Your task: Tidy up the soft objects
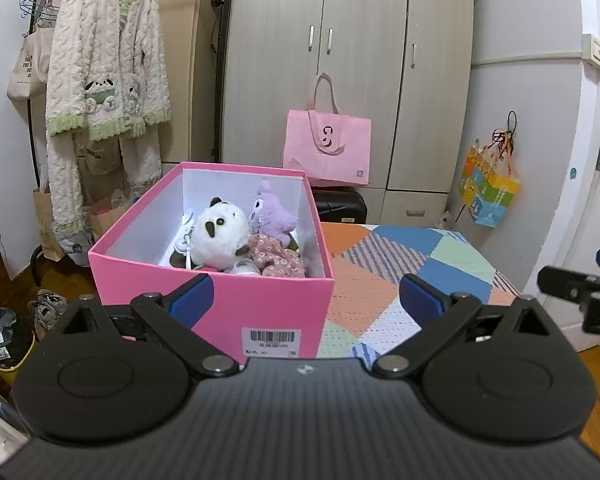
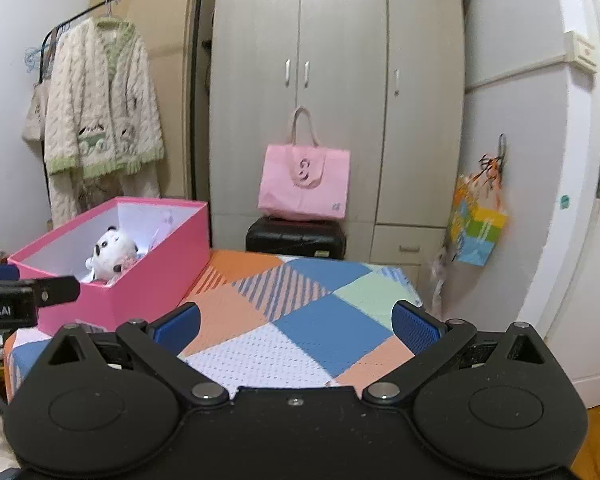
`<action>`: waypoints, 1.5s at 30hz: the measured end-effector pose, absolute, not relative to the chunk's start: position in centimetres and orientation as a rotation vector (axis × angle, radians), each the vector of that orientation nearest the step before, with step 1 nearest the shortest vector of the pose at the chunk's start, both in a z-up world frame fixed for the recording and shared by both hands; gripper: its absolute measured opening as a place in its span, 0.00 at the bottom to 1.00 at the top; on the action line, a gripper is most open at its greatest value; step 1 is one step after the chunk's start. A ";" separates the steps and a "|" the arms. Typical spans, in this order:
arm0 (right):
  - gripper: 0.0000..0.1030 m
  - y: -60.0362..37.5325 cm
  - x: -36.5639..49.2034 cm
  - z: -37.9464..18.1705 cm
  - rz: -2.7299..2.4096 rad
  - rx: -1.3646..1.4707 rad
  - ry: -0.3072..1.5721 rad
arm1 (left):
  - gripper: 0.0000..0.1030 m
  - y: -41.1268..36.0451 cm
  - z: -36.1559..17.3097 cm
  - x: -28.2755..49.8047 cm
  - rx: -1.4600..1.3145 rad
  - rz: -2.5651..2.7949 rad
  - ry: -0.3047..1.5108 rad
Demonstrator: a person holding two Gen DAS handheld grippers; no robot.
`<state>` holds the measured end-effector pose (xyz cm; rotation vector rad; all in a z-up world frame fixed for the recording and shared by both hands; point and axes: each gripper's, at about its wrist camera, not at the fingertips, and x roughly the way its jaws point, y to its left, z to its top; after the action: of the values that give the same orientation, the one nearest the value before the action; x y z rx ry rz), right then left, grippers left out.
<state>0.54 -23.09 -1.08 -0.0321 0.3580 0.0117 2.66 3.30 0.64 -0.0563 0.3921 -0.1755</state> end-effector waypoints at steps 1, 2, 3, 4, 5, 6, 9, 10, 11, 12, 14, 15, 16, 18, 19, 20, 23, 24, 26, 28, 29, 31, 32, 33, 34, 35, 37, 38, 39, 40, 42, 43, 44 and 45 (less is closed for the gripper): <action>1.00 -23.3 0.3 -1.0 0.008 -0.025 0.350 | 0.98 3.2 0.6 2.5 -0.054 -0.174 0.391; 1.00 -23.5 0.1 -1.0 0.006 -0.019 0.347 | 0.98 3.1 0.6 2.5 -0.050 -0.171 0.393; 1.00 -23.7 0.0 -1.0 0.005 -0.013 0.350 | 0.98 3.0 0.6 2.3 -0.045 -0.169 0.394; 1.00 -23.9 0.0 -1.0 0.004 -0.010 0.355 | 0.98 2.9 0.6 2.2 -0.042 -0.166 0.393; 1.00 -24.0 0.1 -1.0 0.001 -0.008 0.360 | 0.98 2.8 0.6 2.2 -0.038 -0.164 0.393; 1.00 -24.0 0.1 -1.0 -0.003 -0.005 0.362 | 0.98 2.7 0.7 2.1 -0.034 -0.162 0.392; 1.00 -24.2 0.0 -1.1 -0.008 -0.004 0.359 | 0.98 2.5 0.8 1.8 -0.026 -0.157 0.382; 1.00 -24.1 -0.1 -1.1 -0.007 -0.006 0.355 | 0.98 2.4 0.9 1.8 -0.022 -0.157 0.380; 1.00 -24.0 -0.2 -1.1 -0.004 -0.011 0.349 | 0.98 2.4 0.9 1.7 -0.021 -0.158 0.378; 1.00 -23.9 -0.3 -1.1 -0.001 -0.018 0.343 | 0.98 2.3 0.9 1.6 -0.019 -0.157 0.376; 1.00 -23.4 -0.4 -1.2 0.004 -0.034 0.342 | 0.98 2.2 1.0 1.5 -0.010 -0.154 0.377; 1.00 -23.2 -0.3 -1.2 0.004 -0.043 0.348 | 0.99 2.1 0.9 1.5 -0.003 -0.151 0.380; 1.00 -23.0 -0.2 -1.2 -0.001 -0.049 0.356 | 1.00 2.0 0.9 1.4 0.005 -0.144 0.381; 1.00 -22.8 -0.1 -1.2 -0.010 -0.049 0.367 | 1.00 1.6 0.7 1.4 0.024 -0.120 0.390; 1.00 -22.8 0.0 -1.3 -0.012 -0.044 0.372 | 1.00 1.5 0.7 1.5 0.028 -0.113 0.400; 1.00 -22.8 0.1 -1.3 -0.014 -0.040 0.377 | 1.00 1.4 0.6 1.6 0.030 -0.109 0.411; 1.00 -22.7 -0.1 -1.3 -0.025 -0.044 0.384 | 1.00 1.4 0.2 1.6 0.024 -0.117 0.430; 1.00 -22.7 -0.2 -1.3 -0.028 -0.048 0.383 | 1.00 1.4 0.1 1.6 0.022 -0.118 0.434; 1.00 -22.7 -0.4 -1.2 -0.031 -0.055 0.379 | 1.00 1.3 0.0 1.6 0.026 -0.118 0.442; 1.00 -22.7 -0.6 -1.2 -0.033 -0.058 0.376 | 1.00 1.2 0.0 1.5 0.035 -0.119 0.448; 1.00 -22.7 -0.6 -1.2 -0.034 -0.059 0.376 | 1.00 1.2 -0.1 1.5 0.040 -0.117 0.450; 1.00 -22.7 -0.7 -1.2 -0.039 -0.064 0.375 | 1.00 1.1 -0.1 1.5 0.047 -0.109 0.451; 1.00 -22.7 -0.7 -1.1 -0.045 -0.066 0.376 | 1.00 1.1 -0.1 1.5 0.046 -0.106 0.452; 1.00 -22.7 -0.7 -1.1 -0.055 -0.067 0.377 | 1.00 1.1 -0.1 1.6 0.044 -0.103 0.452; 1.00 -22.8 -0.7 -1.1 -0.066 -0.065 0.375 | 1.00 1.1 0.0 1.6 0.040 -0.101 0.451; 1.00 -22.8 -0.6 -1.0 -0.076 -0.064 0.374 | 1.00 1.1 0.0 1.5 0.036 -0.099 0.447; 1.00 -22.9 -0.5 -1.1 -0.089 -0.066 0.377 | 1.00 1.1 0.0 1.5 0.033 -0.095 0.445; 1.00 -22.9 -0.4 -1.1 -0.091 -0.069 0.379 | 1.00 1.1 0.0 1.5 0.035 -0.094 0.445; 1.00 -22.9 -0.5 -1.2 -0.089 -0.071 0.379 | 1.00 1.1 0.0 1.5 0.036 -0.094 0.447; 1.00 -22.9 -0.5 -1.2 -0.086 -0.073 0.379 | 1.00 1.1 0.0 1.5 0.036 -0.090 0.446; 1.00 -22.8 -0.6 -1.2 -0.080 -0.074 0.376 | 1.00 1.1 0.0 1.4 0.037 -0.077 0.439; 1.00 -22.8 -0.6 -1.2 -0.078 -0.075 0.376 | 1.00 1.1 0.0 1.4 0.036 -0.073 0.435; 1.00 -22.8 -0.6 -1.2 -0.078 -0.075 0.377 | 1.00 1.2 0.1 1.4 0.033 -0.073 0.432; 1.00 -22.7 -0.6 -1.2 -0.079 -0.076 0.378 | 1.00 1.3 0.1 1.4 0.029 -0.075 0.431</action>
<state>-0.62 -22.73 -1.24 -0.0757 0.3783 -0.0787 1.41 1.28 0.06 0.0287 0.4310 -0.0752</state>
